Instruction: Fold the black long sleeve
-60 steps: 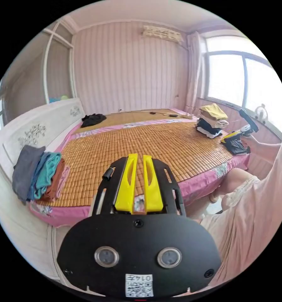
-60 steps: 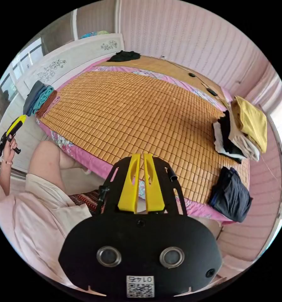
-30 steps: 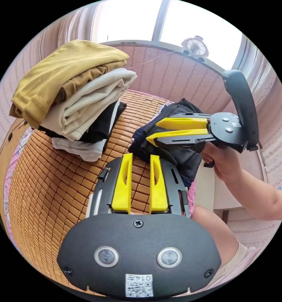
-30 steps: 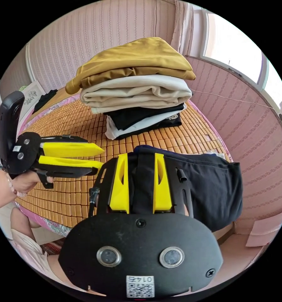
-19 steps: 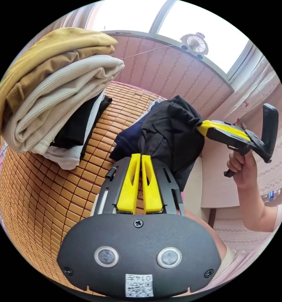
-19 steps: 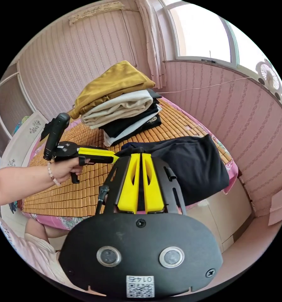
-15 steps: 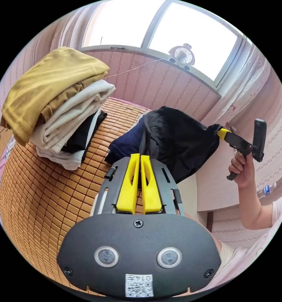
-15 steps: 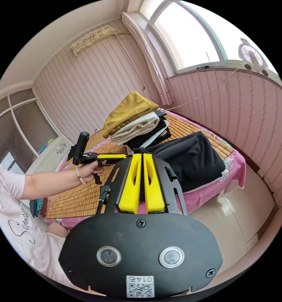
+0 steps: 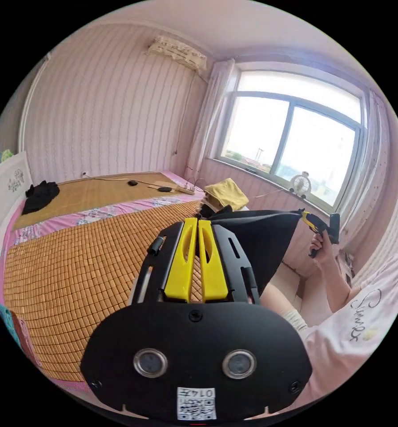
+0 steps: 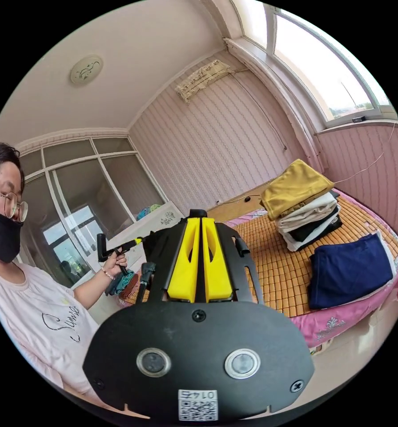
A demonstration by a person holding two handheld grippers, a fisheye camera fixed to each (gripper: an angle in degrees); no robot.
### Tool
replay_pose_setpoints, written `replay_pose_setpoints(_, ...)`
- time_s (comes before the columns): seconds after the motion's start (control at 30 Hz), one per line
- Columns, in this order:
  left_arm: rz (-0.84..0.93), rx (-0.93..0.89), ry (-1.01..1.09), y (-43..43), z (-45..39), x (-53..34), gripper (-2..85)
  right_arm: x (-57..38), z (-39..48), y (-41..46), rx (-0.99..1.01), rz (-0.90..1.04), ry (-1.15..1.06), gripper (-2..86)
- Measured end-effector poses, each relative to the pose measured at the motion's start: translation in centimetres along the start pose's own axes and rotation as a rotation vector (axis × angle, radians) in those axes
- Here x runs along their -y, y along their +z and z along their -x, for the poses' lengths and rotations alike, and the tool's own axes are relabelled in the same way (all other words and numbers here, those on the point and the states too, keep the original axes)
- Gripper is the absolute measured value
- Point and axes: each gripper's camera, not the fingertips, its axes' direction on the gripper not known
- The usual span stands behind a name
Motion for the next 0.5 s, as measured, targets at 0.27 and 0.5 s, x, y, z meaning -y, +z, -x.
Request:
replay_pose_setpoints(0.27,-0.322,0.226,-0.07,-23.3,2.6,0.3,-1.0,8.9,12.6,10.5,0.265,0.016,-0.19,0.1)
replay_pose_setpoints(0.5,-0.623,0.171,0.015,-37.1,0.8,-1.9,-1.0,13.9,22.0,7.7,0.358,-0.114,-0.38,0.0)
